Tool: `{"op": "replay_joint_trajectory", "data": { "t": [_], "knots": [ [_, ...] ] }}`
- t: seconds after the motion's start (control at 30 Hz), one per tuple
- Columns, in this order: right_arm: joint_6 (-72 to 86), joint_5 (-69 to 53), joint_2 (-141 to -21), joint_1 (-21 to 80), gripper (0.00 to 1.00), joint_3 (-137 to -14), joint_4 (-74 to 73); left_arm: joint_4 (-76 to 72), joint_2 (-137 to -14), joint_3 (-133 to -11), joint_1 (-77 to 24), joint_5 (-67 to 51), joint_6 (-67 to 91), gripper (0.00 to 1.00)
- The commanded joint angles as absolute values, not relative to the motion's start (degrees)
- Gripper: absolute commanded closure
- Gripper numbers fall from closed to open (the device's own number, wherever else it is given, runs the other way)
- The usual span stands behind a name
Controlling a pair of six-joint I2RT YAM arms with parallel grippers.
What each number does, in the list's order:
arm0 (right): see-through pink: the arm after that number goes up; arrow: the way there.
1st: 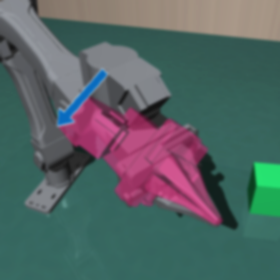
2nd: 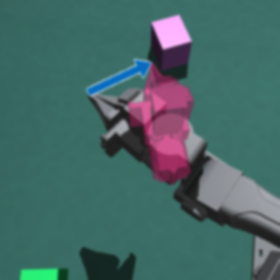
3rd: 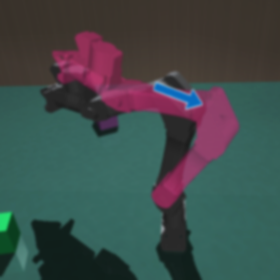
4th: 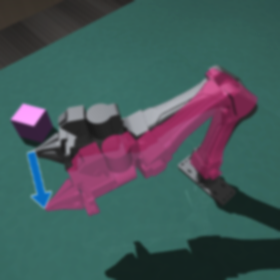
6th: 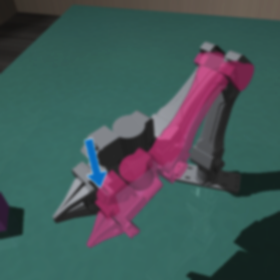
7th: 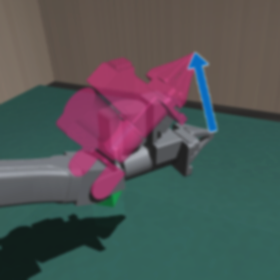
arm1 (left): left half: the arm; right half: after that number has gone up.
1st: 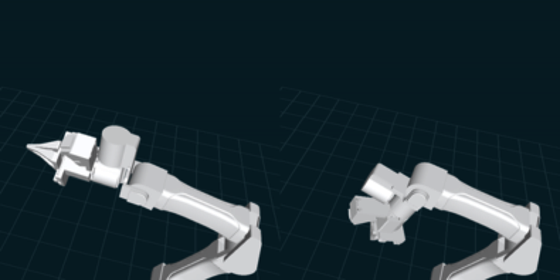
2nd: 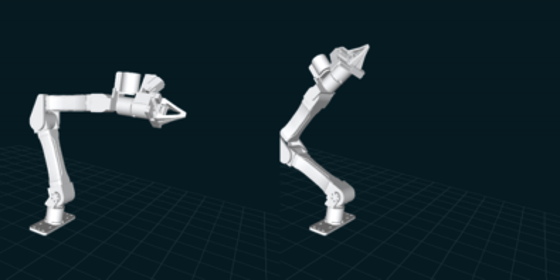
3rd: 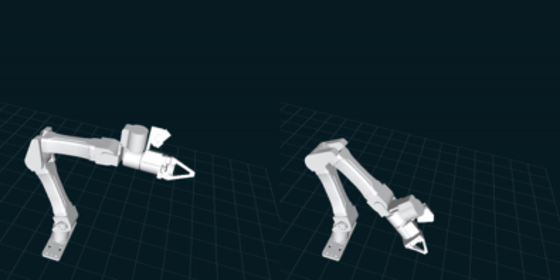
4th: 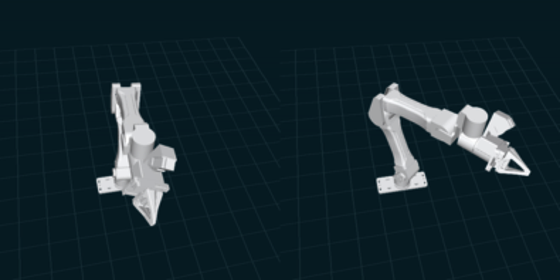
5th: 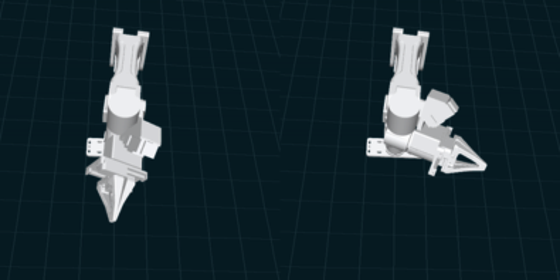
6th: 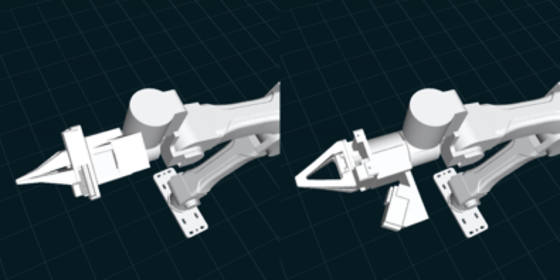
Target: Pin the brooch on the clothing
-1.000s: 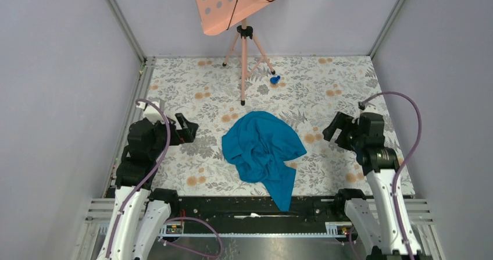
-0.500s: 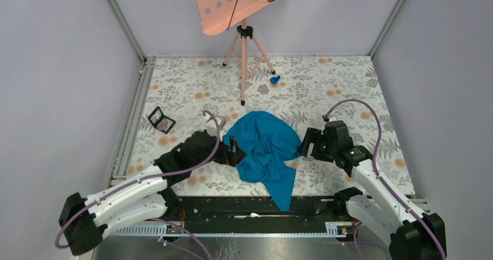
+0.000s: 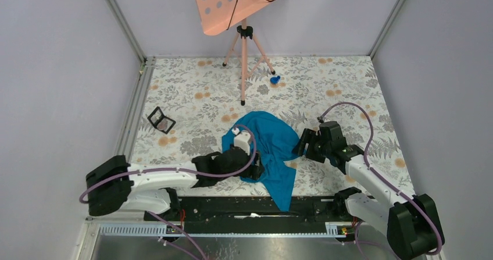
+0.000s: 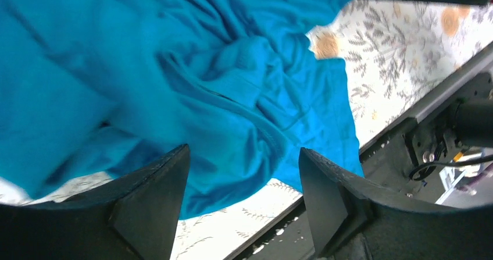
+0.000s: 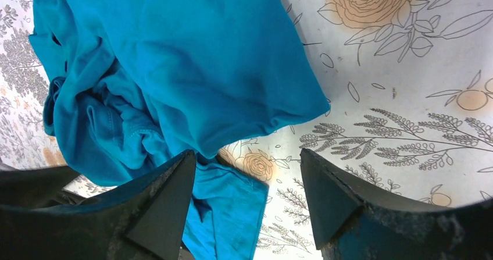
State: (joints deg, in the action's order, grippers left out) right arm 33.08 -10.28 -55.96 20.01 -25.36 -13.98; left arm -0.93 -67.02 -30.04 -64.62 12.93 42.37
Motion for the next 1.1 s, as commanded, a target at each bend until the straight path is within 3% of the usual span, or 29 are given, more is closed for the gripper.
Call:
{"op": "replay_joint_trajectory", "data": {
  "t": [0.0, 0.23, 0.67, 0.93, 1.0, 1.07],
  "knots": [
    [34.89, -11.6, -57.29, 20.66, 0.27, -25.43, -9.96, -3.6, -73.77, -36.81, -70.67, 19.19, 44.44, 0.29],
    [34.06, -11.88, -59.88, 20.74, 0.29, -27.24, -9.42, -2.32, -83.04, -41.44, -73.98, 19.92, 47.29, 0.4],
    [34.99, -12.79, -61.58, 21.03, 0.31, -25.88, -6.72, 2.93, -87.59, -44.31, -77.8, 23.7, 46.69, 0.57],
    [33.93, -13.27, -66.48, 21.11, 0.25, -28.29, -5.08, 3.9, -85.03, -42.87, -78.84, 25.75, 46.72, 0.85],
    [33.79, -13.35, -68.77, 21.09, 0.29, -28.79, -3.3, 5.62, -83.93, -43.46, -78.84, 25.88, 45.85, 0.95],
    [33.52, -13.55, -70.86, 21.09, 0.44, -29.9, -2.18, 7.53, -82.25, -43.68, -78.84, 26.44, 45.29, 1.0]
  ]
}}
